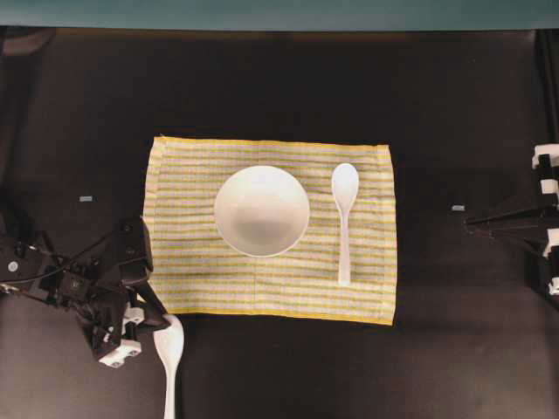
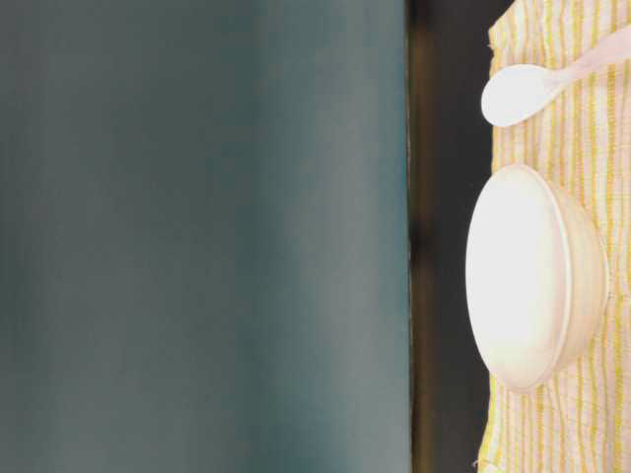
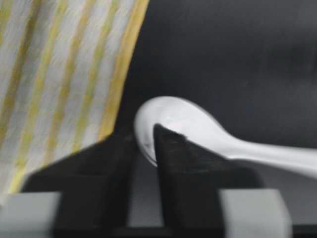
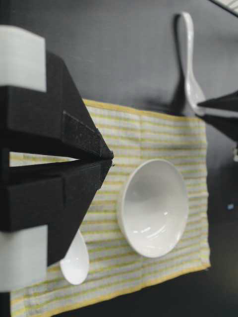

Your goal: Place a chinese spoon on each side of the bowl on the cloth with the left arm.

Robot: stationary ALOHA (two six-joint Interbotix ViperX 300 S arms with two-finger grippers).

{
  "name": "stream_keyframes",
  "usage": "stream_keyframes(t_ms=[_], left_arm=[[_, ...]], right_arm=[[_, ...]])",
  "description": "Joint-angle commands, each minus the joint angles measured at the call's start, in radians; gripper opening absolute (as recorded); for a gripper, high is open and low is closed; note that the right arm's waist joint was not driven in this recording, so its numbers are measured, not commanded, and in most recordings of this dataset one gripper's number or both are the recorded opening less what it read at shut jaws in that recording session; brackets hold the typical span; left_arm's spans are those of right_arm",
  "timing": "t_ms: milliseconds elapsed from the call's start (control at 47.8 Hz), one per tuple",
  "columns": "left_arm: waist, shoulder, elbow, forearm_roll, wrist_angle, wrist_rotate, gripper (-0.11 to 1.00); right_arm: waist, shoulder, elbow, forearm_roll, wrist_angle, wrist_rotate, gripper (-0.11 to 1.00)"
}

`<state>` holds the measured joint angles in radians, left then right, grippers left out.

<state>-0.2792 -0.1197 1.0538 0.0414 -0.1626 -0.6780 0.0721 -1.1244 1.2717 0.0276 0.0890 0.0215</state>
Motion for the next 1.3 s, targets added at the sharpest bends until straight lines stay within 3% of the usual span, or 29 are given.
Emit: stream_keyframes(t_ms=[0, 167, 251, 334, 502, 627, 1275], left_arm=[[0.009, -0.061, -0.057, 0.005, 0.048, 0.011, 0.08], [0.060, -0.210, -0.167, 0.005, 0.367, 0.126, 0.05], [0.133, -0.278, -0.218, 0.005, 0.551, 0.209, 0.05], [0.224, -0.318, -0.242, 0.005, 0.624, 0.275, 0.05], [0.451, -0.334, -0.213, 0.005, 0.606, 0.426, 0.05], [0.549, -0.305, -0.186, 0.005, 0.555, 0.499, 0.05], [0.673, -0.017, -0.184, 0.005, 0.287, 0.657, 0.05]], right_arm=[[0.000, 0.011, -0.006, 0.002, -0.017, 0.003, -0.01], [0.000, 0.011, -0.009, 0.002, -0.017, 0.005, -0.01], [0.000, 0.009, -0.009, 0.002, -0.017, 0.005, -0.01], [0.000, 0.009, -0.006, 0.002, -0.017, 0.006, -0.01], [0.000, 0.009, -0.006, 0.003, -0.011, 0.006, -0.01], [0.002, 0.009, -0.006, 0.003, -0.006, 0.006, -0.01], [0.000, 0.011, 0.005, 0.003, -0.006, 0.006, -0.01]])
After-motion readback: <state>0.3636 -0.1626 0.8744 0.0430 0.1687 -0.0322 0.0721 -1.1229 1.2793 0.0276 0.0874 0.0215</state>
